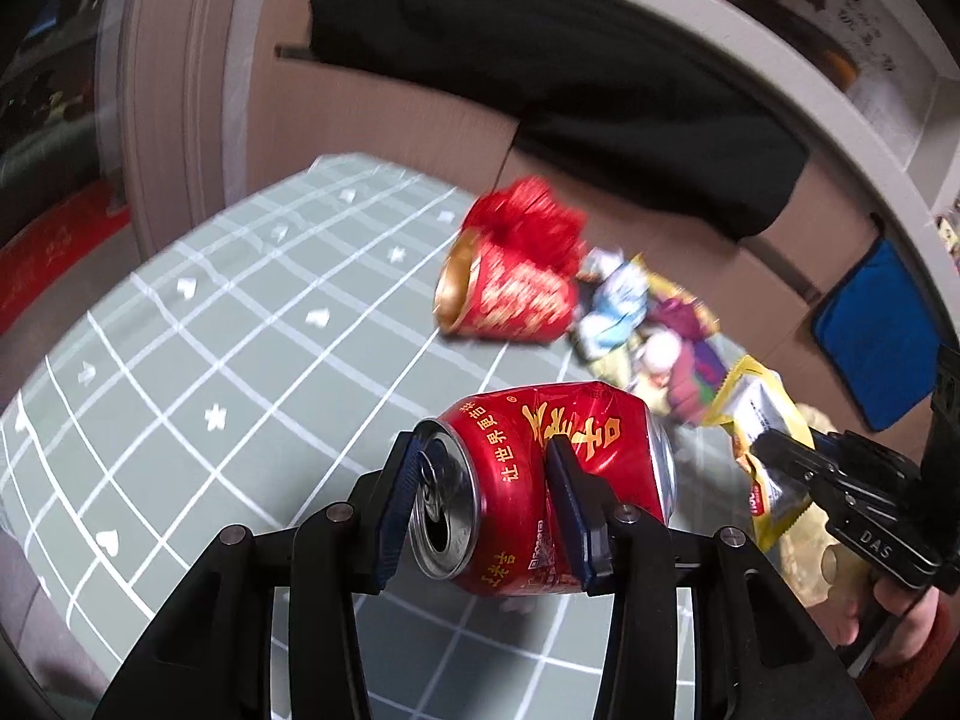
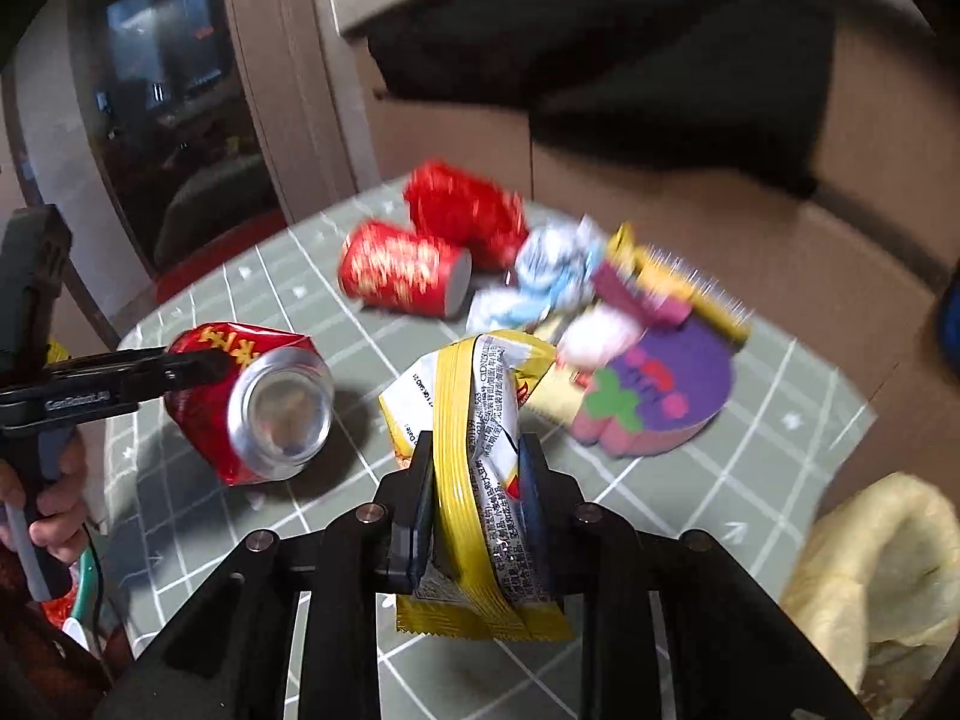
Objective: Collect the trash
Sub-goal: 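Hold the red can in the left gripper while the right gripper grasps the yellow wrapper, then carry both items over the bin and open both grippers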
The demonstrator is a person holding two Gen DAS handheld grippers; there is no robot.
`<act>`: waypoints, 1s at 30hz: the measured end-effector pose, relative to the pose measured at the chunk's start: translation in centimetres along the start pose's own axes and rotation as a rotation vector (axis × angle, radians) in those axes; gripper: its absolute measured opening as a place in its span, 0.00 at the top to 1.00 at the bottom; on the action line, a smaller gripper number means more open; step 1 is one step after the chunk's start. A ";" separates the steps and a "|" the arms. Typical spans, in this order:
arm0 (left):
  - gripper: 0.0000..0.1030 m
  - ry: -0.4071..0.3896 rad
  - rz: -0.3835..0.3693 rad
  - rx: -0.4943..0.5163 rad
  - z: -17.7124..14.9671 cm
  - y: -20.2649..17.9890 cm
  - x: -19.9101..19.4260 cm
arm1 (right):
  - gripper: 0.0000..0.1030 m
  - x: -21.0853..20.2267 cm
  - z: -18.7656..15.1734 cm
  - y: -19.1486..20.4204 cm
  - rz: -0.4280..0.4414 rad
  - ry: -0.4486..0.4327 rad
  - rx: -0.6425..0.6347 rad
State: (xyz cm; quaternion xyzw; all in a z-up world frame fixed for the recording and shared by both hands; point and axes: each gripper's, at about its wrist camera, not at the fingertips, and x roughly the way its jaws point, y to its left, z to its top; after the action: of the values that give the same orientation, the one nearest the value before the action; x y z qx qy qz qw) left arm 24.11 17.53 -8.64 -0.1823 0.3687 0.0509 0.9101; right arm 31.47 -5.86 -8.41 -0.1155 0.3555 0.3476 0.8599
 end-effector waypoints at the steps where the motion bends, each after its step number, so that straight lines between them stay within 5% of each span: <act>1: 0.57 -0.018 -0.003 0.013 0.3 -0.6 -0.5 | 0.77 -0.7 0.2 -0.3 -0.007 -0.016 0.003; 9: 0.57 -0.192 -0.069 0.158 3.6 -8.0 -4.8 | 0.77 -8.0 1.0 -2.5 -0.104 -0.173 0.024; 17: 0.57 -0.262 -0.195 0.293 4.7 -17.6 -6.3 | 0.76 -15.8 -0.4 -6.3 -0.221 -0.302 0.090; 30: 0.57 -0.151 -0.389 0.435 1.9 -31.0 -3.3 | 0.76 -24.2 -5.6 -13.9 -0.436 -0.368 0.229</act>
State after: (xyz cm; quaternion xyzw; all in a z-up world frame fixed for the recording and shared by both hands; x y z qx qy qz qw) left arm 30.02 -10.42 4.08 -0.0461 0.2604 -0.1910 0.9453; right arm 25.72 -31.00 3.63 -0.0262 0.1976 0.1277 0.9716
